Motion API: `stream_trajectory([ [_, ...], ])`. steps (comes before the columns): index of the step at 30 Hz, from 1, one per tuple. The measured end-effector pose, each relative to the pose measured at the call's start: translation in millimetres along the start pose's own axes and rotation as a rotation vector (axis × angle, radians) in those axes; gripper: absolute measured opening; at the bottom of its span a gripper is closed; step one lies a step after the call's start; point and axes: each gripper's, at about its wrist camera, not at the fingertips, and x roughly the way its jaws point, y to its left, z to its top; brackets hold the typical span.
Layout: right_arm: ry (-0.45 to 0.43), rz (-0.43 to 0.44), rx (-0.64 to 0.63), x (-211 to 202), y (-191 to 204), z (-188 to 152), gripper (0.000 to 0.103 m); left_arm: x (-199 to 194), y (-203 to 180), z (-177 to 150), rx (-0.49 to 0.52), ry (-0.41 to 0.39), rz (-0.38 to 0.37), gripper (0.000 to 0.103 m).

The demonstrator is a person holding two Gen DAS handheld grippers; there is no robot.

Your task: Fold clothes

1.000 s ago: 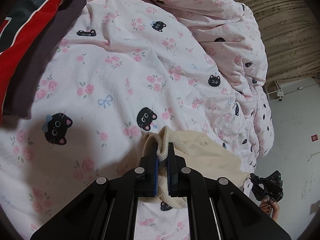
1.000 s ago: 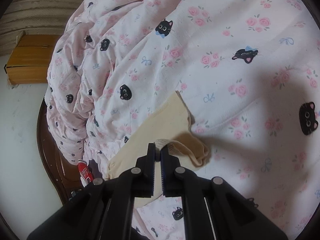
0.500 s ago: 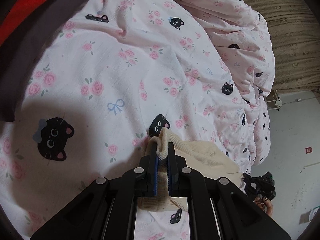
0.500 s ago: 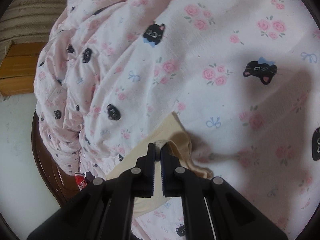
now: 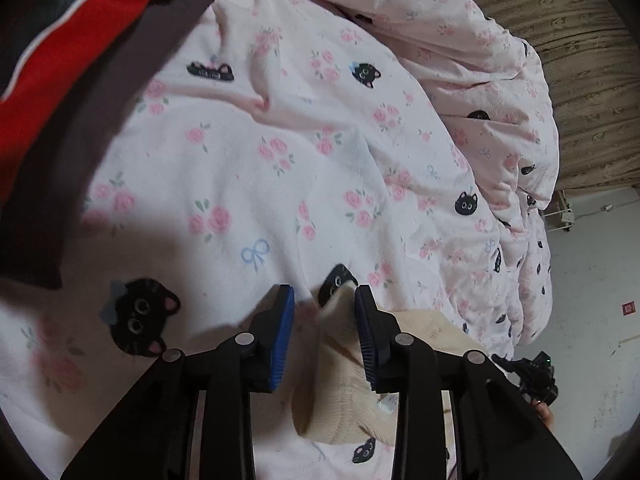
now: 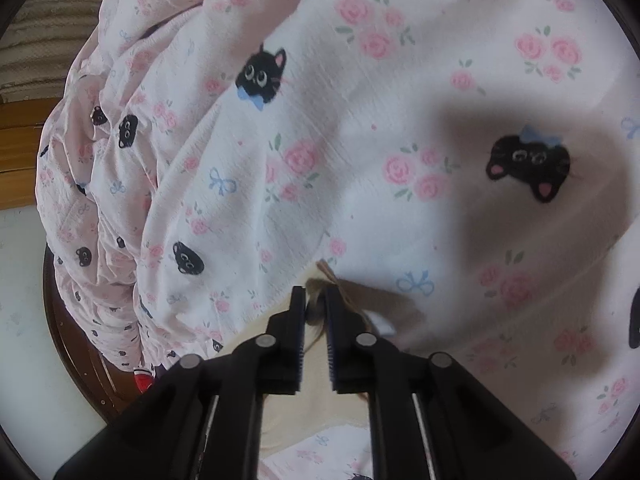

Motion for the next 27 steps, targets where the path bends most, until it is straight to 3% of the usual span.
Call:
stream_trajectory([
  [1, -0.013, -0.004, -0.001, -3, 1, 2, 0.025, -2, -1, 1, 0.008, -0.008, 0.007, 0.027],
  [7, -0.072, -0.028, -0.081, -22, 21, 0, 0.026, -18, -14, 0, 0.089, -0.051, 0.038, 0.027],
  [14, 0.046, -0.149, -0.476, -3, 84, -68, 0.026, -34, -57, -27, 0.341, -0.074, 0.121, 0.027],
  [19, 0.117, -0.221, -0.706, 20, 114, -131, 0.026, -32, -76, -46, 0.437, -0.031, 0.088, 0.027],
  [23, 0.055, -0.333, -0.919, 32, 134, -171, 0.026, -20, -81, -56, 0.483, 0.030, 0.107, 0.027],
  [27, -0.022, -0.438, -1.173, 40, 150, -207, 0.029, -10, -74, -57, 0.465, 0.070, 0.122, 0.027],
])
